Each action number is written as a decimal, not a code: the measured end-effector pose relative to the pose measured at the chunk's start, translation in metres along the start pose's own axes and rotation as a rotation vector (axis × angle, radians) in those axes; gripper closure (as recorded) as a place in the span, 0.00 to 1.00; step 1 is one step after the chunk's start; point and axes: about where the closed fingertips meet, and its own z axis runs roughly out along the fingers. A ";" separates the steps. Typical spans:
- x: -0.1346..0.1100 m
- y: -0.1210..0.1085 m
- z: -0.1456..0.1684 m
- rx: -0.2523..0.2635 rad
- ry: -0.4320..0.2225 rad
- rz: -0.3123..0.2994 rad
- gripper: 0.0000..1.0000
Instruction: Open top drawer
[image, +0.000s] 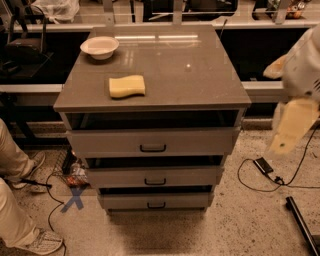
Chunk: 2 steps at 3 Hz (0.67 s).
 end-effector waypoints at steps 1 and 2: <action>-0.014 0.020 0.078 -0.064 -0.051 -0.035 0.00; -0.041 0.033 0.191 -0.130 -0.131 -0.046 0.00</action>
Offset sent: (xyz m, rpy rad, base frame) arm 0.0453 0.1236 -0.2797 0.2164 0.1560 0.1536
